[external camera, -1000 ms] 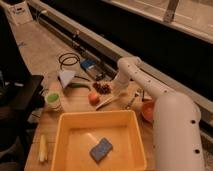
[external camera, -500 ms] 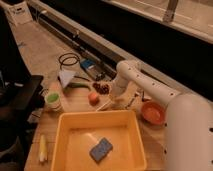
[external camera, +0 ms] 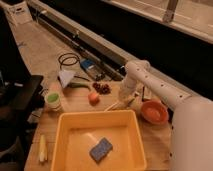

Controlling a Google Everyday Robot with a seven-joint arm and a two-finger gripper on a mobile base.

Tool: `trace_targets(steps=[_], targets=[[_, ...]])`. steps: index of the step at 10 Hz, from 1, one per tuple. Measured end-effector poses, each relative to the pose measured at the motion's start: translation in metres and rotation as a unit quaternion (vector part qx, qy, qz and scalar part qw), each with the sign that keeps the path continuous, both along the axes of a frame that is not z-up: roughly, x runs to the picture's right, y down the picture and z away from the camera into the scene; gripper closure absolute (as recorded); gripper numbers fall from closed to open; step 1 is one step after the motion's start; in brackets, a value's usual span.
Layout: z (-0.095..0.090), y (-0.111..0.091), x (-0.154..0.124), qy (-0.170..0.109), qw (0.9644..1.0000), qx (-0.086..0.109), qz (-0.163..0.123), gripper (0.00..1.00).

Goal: Wipe table surface with brush

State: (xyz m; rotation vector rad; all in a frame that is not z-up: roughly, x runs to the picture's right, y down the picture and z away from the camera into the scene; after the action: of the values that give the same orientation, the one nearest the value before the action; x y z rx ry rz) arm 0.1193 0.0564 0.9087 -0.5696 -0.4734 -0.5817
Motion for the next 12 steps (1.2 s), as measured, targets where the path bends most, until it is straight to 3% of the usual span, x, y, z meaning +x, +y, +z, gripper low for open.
trace_targets(steps=[3,5,8,10,12], targets=[[0.032,-0.03,-0.005,-0.002,0.9999,0.011,-0.003,1.0],[0.037,-0.037,-0.013,-0.012,0.9998,0.016,-0.004,1.0],[0.022,-0.026,-0.043,-0.046,0.9986,0.025,-0.006,1.0],[-0.002,-0.005,-0.051,-0.058,0.998,0.022,-0.006,1.0],[-0.014,0.012,-0.044,-0.045,0.9989,0.01,-0.001,1.0]])
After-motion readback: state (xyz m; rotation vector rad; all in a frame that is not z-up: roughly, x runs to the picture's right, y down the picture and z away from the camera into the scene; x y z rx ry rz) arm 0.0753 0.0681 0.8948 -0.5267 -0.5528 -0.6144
